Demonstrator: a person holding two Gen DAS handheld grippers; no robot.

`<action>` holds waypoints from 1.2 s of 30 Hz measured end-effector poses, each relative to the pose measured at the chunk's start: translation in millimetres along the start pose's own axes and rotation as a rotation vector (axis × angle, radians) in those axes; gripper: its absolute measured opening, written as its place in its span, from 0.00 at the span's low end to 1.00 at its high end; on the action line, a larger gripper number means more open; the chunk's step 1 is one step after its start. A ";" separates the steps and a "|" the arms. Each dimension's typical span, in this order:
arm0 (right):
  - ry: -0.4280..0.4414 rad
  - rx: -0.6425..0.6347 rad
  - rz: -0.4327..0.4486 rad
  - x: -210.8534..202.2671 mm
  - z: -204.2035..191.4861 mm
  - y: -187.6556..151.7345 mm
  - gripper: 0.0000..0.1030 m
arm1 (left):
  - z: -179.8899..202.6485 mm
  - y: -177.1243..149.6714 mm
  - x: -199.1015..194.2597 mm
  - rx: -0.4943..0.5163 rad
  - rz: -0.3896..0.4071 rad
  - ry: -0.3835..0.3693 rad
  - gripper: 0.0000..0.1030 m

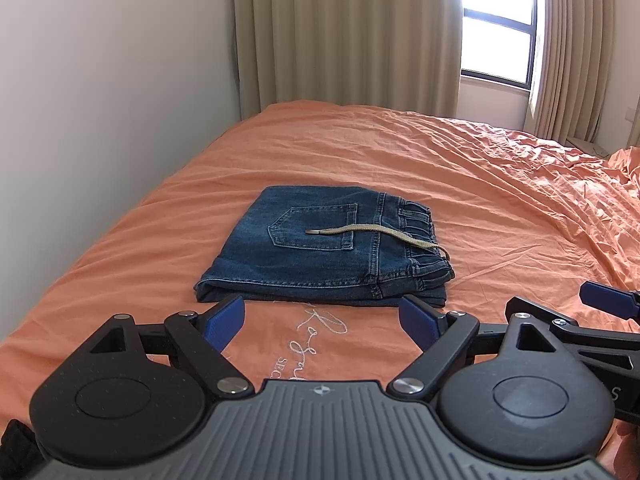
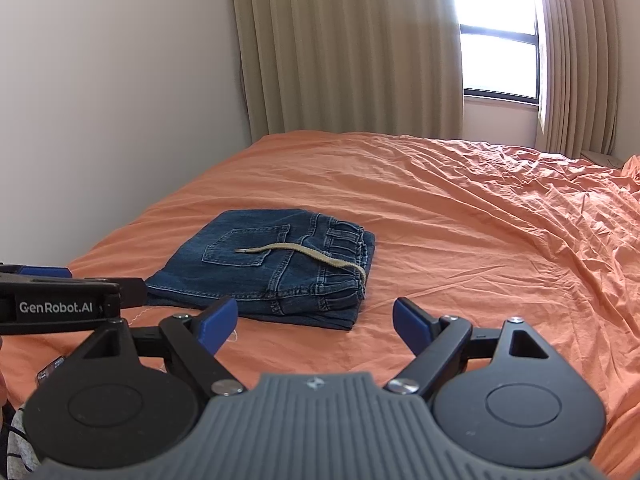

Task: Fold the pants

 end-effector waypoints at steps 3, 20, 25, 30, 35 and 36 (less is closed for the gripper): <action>-0.002 0.001 0.001 0.1 -0.4 1.3 0.79 | -0.3 1.0 0.0 0.001 0.002 -0.002 0.98; -0.001 -0.013 0.008 -2.6 -3.8 6.3 0.79 | -4.1 5.6 1.7 0.003 0.013 -0.017 0.98; -0.001 -0.010 0.010 -4.3 -4.1 7.1 0.79 | -3.8 5.6 0.6 0.000 0.016 -0.019 0.98; -0.002 -0.007 0.008 -4.0 -4.5 6.9 0.79 | -3.1 5.2 -0.9 0.000 0.016 -0.024 0.98; -0.003 -0.003 0.010 -5.2 -3.8 6.4 0.79 | -3.8 6.0 -2.2 -0.002 0.023 -0.026 0.98; -0.002 -0.002 0.010 -5.0 -3.6 6.3 0.79 | -3.8 6.2 -2.1 -0.002 0.024 -0.027 0.98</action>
Point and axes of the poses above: each gripper's, at about its wrist camera, not at the fingertips, and x roughly the way its jaws point, z to its right, y to its top, the point moved 3 cm from there along x, roughly the way its jaws point, and after that the axes turned 12 degrees about y, right-handed, at the moved point
